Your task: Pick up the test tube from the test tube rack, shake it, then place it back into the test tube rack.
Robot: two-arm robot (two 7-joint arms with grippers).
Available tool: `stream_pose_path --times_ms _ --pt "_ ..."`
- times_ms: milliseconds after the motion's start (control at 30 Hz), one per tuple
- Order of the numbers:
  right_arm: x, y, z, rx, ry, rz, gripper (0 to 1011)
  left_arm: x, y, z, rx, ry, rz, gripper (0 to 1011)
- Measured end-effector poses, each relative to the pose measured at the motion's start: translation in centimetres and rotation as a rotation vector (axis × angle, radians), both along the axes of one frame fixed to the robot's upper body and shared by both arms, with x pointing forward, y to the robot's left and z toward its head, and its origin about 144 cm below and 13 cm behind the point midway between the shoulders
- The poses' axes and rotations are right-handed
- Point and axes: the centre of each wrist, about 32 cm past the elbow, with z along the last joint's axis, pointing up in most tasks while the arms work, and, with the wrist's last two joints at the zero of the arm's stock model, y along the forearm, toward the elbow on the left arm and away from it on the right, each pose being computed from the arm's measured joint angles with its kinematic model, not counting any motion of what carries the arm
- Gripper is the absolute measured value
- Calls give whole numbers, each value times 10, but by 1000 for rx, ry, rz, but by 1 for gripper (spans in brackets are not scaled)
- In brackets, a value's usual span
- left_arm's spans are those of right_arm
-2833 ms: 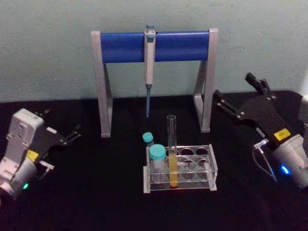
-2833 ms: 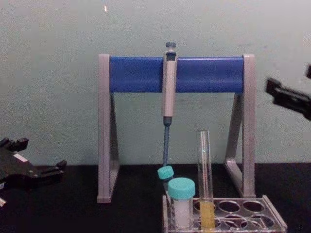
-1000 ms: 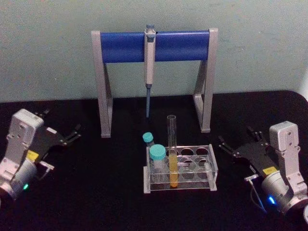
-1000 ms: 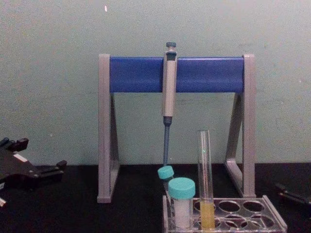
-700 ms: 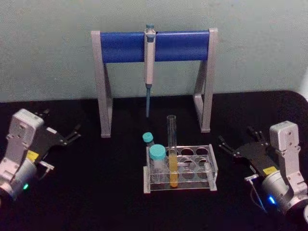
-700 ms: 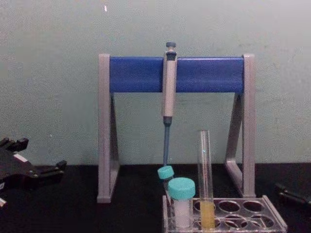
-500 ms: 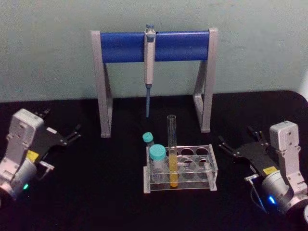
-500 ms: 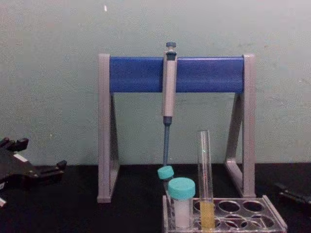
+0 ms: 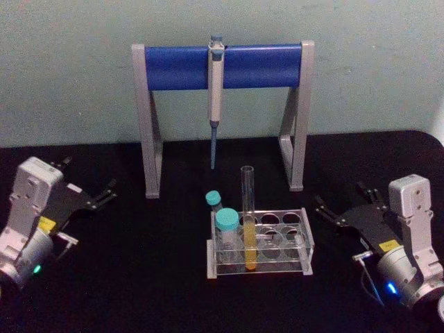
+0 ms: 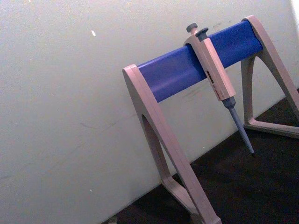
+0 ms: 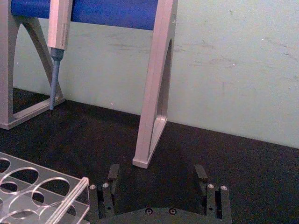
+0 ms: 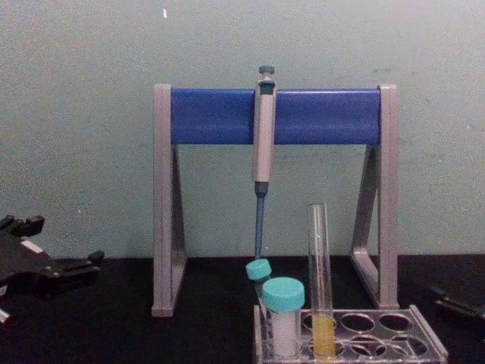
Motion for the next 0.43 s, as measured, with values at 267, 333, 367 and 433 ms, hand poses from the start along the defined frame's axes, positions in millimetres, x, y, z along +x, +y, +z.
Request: stream_pose_path --times_ms 267,333,367,433 --pt "0 0 0 0 0 0 1000 0 0 0 0 0 0 1001" --pt "0 0 0 0 0 0 1000 0 0 0 0 0 0 1001" --pt "0 0 0 0 0 0 1000 0 0 0 0 0 0 1001" --pt "0 0 0 0 0 0 1000 0 0 0 0 0 0 1001"
